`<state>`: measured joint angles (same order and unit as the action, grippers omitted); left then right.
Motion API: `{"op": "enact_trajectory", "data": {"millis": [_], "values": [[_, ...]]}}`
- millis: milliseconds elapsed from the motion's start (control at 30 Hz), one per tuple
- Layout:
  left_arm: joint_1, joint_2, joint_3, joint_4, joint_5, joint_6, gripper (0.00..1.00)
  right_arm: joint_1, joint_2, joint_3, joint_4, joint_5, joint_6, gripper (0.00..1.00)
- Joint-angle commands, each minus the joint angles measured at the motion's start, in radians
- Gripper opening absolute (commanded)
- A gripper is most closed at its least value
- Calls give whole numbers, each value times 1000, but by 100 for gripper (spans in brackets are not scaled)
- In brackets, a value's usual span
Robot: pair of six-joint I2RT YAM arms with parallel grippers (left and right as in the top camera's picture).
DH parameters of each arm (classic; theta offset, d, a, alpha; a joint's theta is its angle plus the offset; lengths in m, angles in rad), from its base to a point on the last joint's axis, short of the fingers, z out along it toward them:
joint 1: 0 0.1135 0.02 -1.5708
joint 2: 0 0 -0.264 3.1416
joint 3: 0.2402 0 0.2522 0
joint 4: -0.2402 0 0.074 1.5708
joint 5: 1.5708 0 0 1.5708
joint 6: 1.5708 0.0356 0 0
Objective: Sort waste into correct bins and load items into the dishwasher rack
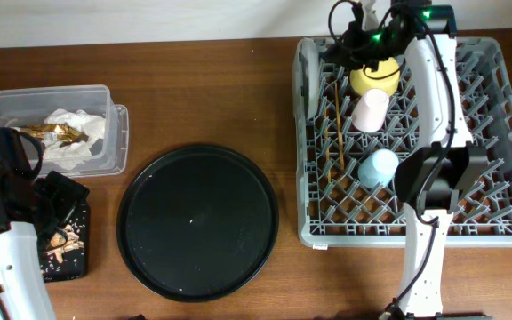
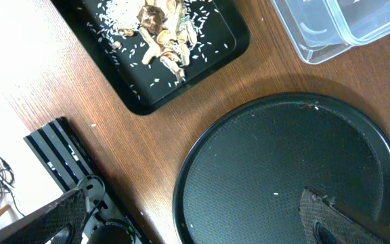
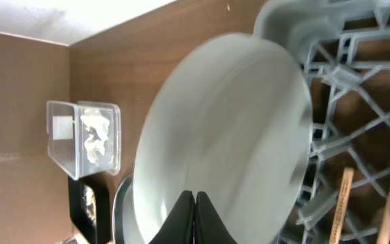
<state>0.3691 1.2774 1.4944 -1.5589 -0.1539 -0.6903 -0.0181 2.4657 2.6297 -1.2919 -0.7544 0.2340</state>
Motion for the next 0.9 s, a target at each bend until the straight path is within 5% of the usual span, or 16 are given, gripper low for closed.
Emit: {"op": "enact_trajectory", "data": {"millis": [0,67,267,333,500,533,567,867], "values": [[7,-3,11,1,0,-5,99,0,-129,25,-55,137,-21,4],[7,-3,11,1,0,-5,99,0,-196,25,-103,197,-21,5],[7,-3,11,1,0,-5,99,2,-531,4,-407,409,-77,39],[7,-3,11,1,0,-5,99,17,-616,-41,-407,407,-69,40],[7,-3,11,1,0,-5,99,213,-1024,-469,-407,454,-68,44],[7,-3,11,1,0,-5,99,243,-1092,-531,-402,453,-50,89],[7,-3,11,1,0,-5,99,261,-1149,-581,-404,453,-22,98],[7,-3,11,1,0,-5,99,267,-1224,-657,-407,453,-19,98]]}}
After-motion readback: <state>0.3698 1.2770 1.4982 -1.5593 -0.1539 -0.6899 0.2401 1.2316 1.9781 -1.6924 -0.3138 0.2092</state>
